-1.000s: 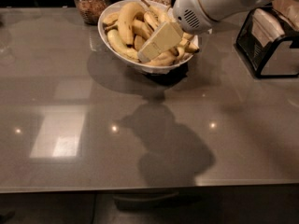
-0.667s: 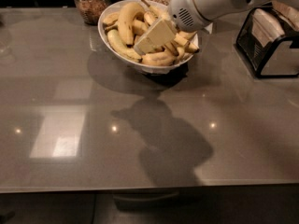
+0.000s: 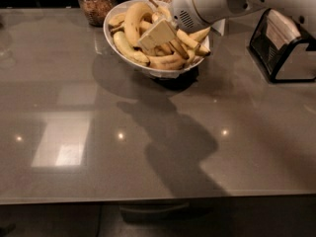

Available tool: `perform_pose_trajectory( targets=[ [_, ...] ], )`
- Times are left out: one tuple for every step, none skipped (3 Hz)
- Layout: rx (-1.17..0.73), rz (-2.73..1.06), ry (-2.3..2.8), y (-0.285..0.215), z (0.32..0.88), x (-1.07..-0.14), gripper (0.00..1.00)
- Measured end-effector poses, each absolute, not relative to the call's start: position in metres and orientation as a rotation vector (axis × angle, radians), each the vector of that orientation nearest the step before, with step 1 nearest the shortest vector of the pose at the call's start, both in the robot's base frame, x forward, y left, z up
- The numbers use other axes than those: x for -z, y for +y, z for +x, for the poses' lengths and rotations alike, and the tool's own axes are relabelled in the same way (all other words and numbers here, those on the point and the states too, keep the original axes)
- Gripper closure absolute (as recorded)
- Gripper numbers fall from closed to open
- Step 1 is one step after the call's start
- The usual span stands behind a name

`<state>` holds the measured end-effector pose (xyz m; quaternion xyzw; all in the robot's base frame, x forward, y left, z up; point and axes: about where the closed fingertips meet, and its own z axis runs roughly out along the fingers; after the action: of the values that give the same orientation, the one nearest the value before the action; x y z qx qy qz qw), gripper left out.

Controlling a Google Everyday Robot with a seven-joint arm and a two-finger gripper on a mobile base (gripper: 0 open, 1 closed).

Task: Pick banana from white bowl

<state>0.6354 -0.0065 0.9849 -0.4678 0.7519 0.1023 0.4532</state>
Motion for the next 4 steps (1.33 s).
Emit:
perform_pose_trajectory(
  targets=[
    [-0.227, -1.148, 1.851, -0.004, 0.650, -0.980, 0.25],
    [-0.183, -1.139, 1.868, -0.008, 0.666, -0.971, 0.31],
    [-0.136, -1.124, 1.906, -0.018, 0.677, -0.959, 0.37],
    [-0.096, -1.111, 1.940, -0.027, 0.682, -0.955, 0.52]
  ],
)
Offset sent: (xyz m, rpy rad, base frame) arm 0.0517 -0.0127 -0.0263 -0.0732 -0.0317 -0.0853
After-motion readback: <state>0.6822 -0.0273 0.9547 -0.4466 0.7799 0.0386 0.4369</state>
